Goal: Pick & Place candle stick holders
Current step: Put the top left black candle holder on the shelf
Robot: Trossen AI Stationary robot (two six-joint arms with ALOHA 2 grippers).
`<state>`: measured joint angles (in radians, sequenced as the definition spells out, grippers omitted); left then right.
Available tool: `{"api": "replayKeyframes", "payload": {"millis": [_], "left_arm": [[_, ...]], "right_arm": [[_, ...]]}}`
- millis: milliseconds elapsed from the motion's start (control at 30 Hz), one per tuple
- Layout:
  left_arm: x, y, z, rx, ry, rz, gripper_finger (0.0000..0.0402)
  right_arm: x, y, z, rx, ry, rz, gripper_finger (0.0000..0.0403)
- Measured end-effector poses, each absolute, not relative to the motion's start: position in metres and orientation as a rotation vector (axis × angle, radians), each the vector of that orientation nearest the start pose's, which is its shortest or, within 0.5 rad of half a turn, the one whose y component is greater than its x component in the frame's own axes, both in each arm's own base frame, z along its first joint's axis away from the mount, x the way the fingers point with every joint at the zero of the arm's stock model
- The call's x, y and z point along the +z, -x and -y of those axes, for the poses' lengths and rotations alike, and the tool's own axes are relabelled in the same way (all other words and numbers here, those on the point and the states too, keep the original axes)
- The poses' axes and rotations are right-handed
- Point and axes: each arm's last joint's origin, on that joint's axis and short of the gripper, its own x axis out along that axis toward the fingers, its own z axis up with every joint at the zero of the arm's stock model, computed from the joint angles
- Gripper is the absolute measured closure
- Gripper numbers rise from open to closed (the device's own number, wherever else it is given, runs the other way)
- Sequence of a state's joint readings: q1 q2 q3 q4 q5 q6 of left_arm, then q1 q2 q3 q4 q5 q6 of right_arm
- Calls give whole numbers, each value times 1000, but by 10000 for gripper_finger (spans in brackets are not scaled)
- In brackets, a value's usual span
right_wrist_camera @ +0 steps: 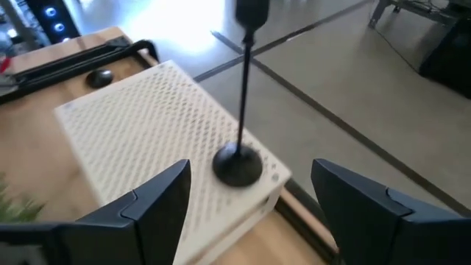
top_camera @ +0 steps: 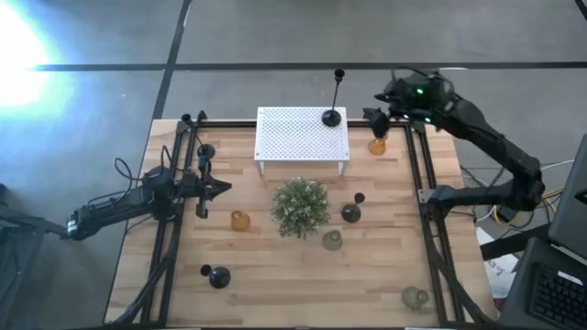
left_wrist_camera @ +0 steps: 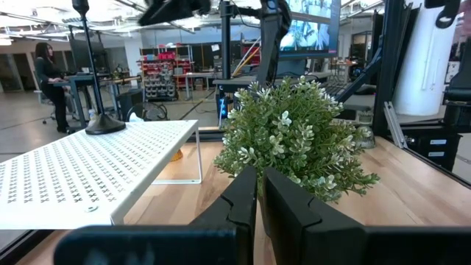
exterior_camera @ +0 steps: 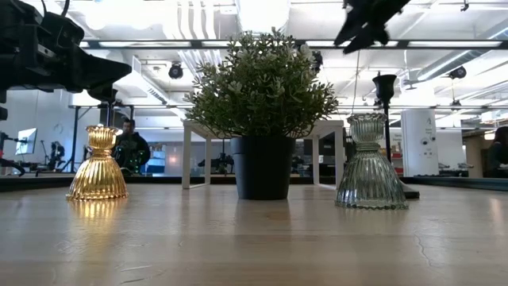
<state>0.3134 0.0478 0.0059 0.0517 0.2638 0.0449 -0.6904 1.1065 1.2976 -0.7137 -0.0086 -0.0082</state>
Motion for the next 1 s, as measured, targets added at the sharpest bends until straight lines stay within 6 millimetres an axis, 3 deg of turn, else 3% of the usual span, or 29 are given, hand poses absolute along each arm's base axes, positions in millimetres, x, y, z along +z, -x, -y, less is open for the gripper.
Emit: {"api": "replayKeyframes", "payload": {"millis": [233,433,833,1000], "left_arm": [[167,-97,-23,50,-48,8,371],[167,-97,-23,50,-48,8,371],[167,-97,-23,51,-50,8,371],[167,-97,-23,51,-51,10,371]], "right_arm": [[405,-134,92,-593,-228,-540,154],[405,-118,65,-528,-306,-548,171],[383,-115,35,-371,-364,-668,203],[371,-115,25,-297,-342,-699,243]]}}
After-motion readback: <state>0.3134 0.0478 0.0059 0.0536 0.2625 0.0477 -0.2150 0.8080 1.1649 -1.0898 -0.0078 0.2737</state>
